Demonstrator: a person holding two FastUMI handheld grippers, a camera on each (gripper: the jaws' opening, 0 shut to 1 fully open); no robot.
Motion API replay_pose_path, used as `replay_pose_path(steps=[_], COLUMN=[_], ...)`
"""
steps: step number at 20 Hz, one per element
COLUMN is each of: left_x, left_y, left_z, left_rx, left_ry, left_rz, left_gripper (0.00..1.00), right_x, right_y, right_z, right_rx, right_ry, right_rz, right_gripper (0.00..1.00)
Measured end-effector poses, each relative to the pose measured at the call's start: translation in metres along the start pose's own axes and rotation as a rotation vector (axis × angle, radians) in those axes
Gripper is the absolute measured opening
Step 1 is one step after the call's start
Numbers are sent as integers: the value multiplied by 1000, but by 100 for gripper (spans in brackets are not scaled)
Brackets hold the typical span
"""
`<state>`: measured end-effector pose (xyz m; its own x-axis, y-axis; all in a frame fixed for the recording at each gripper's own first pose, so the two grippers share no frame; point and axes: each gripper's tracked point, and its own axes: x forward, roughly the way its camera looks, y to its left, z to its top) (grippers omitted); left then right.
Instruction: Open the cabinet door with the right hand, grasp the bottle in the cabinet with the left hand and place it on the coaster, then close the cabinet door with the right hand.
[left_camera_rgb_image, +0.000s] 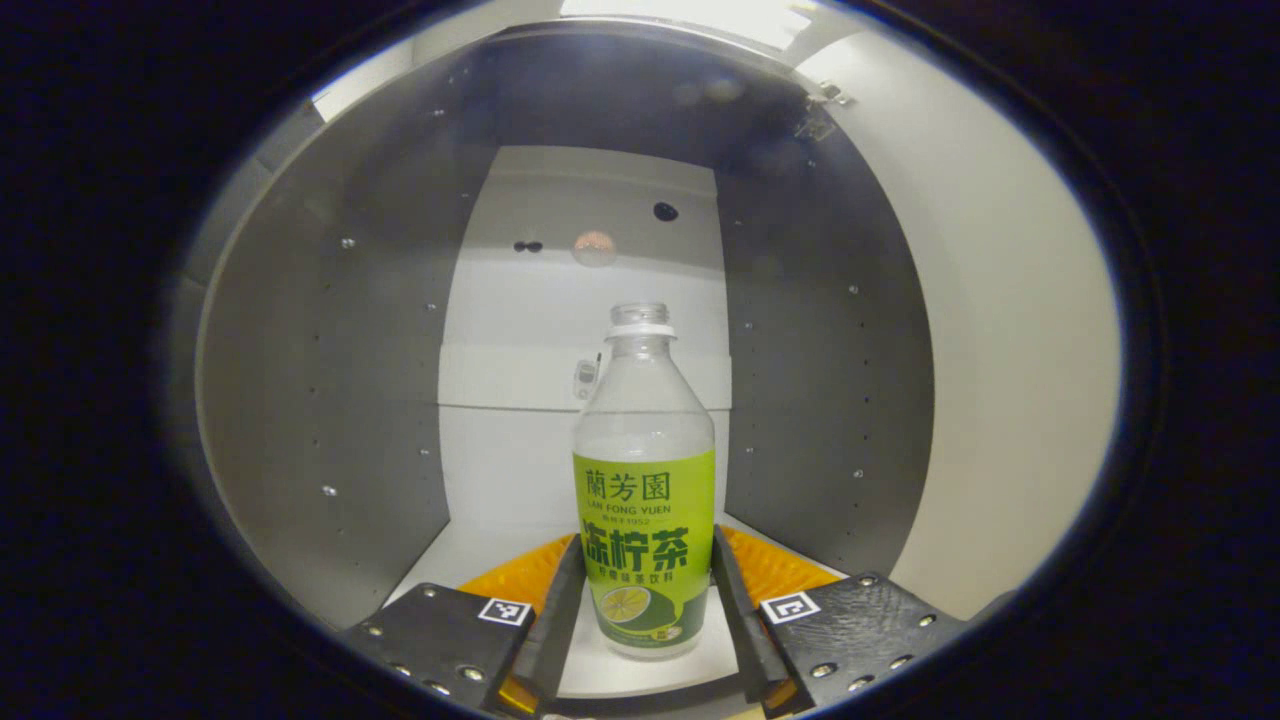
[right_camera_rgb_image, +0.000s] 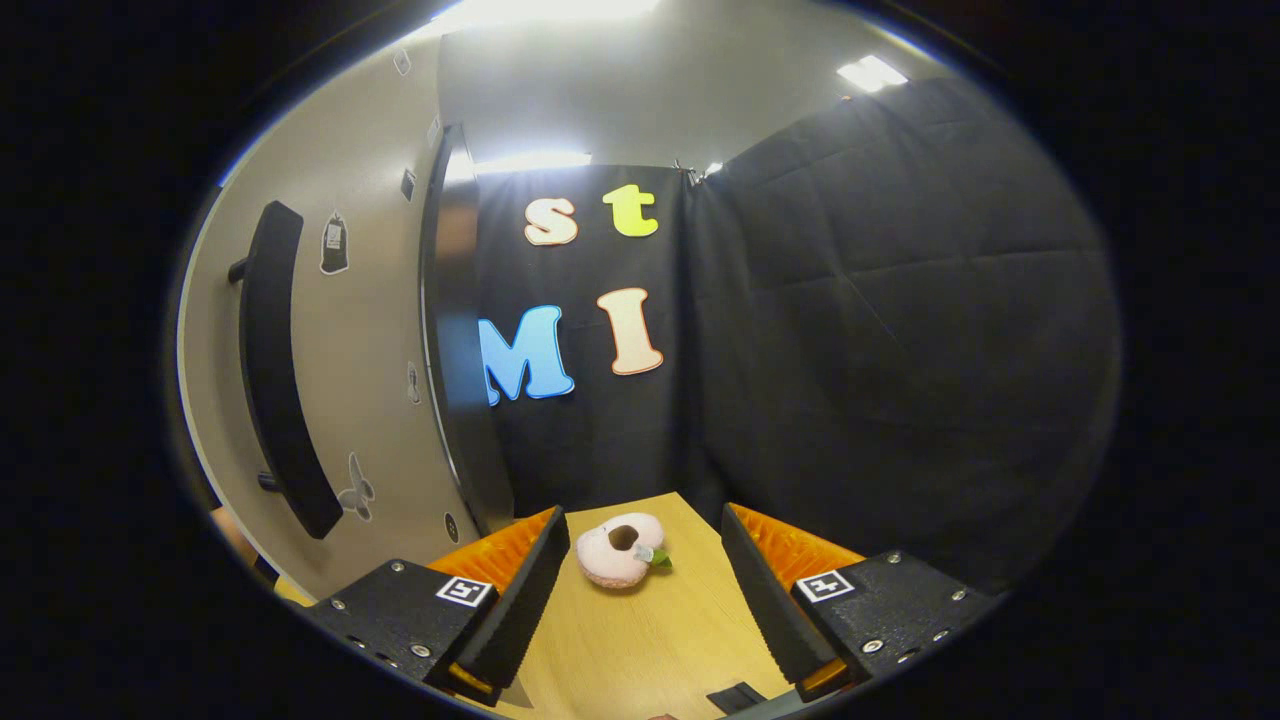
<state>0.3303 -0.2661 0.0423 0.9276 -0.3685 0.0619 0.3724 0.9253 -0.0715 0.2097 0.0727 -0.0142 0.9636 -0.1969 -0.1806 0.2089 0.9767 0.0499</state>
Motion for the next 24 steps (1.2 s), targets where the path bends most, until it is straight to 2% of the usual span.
replay_pose_path(steps=[1,2,3,4,5,6,7,10,11,13,14,15,16,17,19,21,23,24], left_x=[-8,-17,-26,-36,-46,-57,-68,-101,-116,-143,-156,-169,-181,-192,-215,-237,-255,-265], left_y=[1,4,7,9,11,13,15,23,27,33,36,40,42,45,51,58,64,68], left_z=[4,9,10,14,17,19,20,27,26,25,24,21,19,18,14,9,2,-1], left_rx=[-3,-3,2,11,18,23,27,43,48,58,62,64,66,65,61,59,52,51], left_ry=[-4,-10,-14,-22,-26,-29,-31,-39,-40,-37,-33,-31,-29,-28,-28,-33,-32,-31], left_rz=[4,10,18,31,41,49,59,100,113,137,150,164,178,194,221,248,261,270], left_gripper=[72,68,72,68,68,68,72,63,72,72,63,63,72,72,63,72,63,68], right_x=[-1,-3,-5,-7,-9,-11,-12,-20,-22,-26,-30,-32,-34,-36,-40,-43,-45,-47], right_y=[1,1,0,0,0,0,0,1,2,4,5,7,8,9,10,12,13,15], right_z=[0,1,3,5,6,7,8,10,11,11,12,12,12,10,6,1,-1,-1], right_rx=[-1,-2,-2,-1,-1,-1,-2,-10,-15,-25,-27,-27,-26,-26,-34,-42,-35,-26], right_ry=[-2,-4,-8,-14,-19,-25,-29,-39,-43,-49,-54,-57,-60,-62,-62,-56,-55,-55], right_rz=[8,17,26,36,47,57,66,100,113,137,150,164,178,192,213,224,225,227], right_gripper=[95,94,95,95,95,95,95,94,94,94,94,94,94,94,94,94,94,94])
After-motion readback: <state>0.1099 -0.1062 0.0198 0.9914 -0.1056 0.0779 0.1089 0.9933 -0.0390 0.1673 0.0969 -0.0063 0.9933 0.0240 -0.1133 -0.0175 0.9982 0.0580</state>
